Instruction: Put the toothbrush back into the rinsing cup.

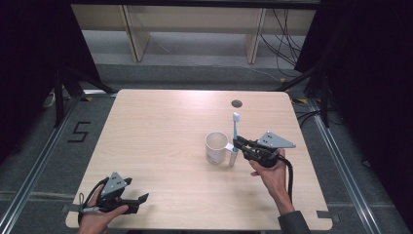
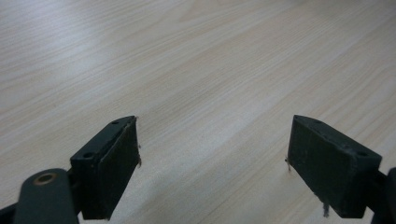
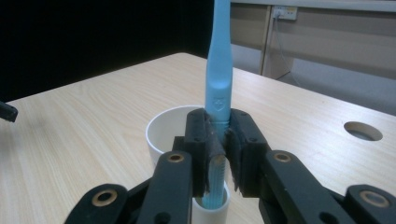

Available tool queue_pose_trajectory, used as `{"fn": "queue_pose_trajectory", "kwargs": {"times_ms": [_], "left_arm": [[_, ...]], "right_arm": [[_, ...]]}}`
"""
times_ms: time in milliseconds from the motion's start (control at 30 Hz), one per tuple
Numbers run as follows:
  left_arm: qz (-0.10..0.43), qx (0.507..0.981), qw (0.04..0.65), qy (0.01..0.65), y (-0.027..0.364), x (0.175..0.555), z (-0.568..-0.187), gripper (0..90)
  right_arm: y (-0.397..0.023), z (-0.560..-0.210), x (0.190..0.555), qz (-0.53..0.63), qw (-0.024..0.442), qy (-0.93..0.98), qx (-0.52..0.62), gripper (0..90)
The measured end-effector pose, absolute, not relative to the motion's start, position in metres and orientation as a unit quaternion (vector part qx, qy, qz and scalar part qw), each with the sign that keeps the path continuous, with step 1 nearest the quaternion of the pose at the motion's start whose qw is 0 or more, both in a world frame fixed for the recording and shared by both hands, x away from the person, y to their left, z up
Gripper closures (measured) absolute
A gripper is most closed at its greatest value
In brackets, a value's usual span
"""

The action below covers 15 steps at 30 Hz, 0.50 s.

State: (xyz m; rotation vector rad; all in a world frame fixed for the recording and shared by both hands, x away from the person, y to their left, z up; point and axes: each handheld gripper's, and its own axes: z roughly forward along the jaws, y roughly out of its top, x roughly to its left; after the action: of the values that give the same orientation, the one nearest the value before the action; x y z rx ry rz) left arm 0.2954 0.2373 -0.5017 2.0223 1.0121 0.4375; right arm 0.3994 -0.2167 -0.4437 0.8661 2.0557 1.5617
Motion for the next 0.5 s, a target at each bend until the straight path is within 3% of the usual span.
{"fn": "queue_pose_trajectory", "kwargs": {"times_ms": [233,500], "left_arm": [[0.174,0.799,0.411,0.402,0.2382,0.2953,-0.5012,15.9],[0.176,0.801,0.407,0.402,0.2383,0.2948,-0.5006,15.9]], "right_arm": [[-0.2129,-0.4469,0.3956,0.553,0.196,0.747,0.313,78.8],[-0.211,-0.4477,0.3955,0.548,0.22,0.752,0.293,78.7]]}}
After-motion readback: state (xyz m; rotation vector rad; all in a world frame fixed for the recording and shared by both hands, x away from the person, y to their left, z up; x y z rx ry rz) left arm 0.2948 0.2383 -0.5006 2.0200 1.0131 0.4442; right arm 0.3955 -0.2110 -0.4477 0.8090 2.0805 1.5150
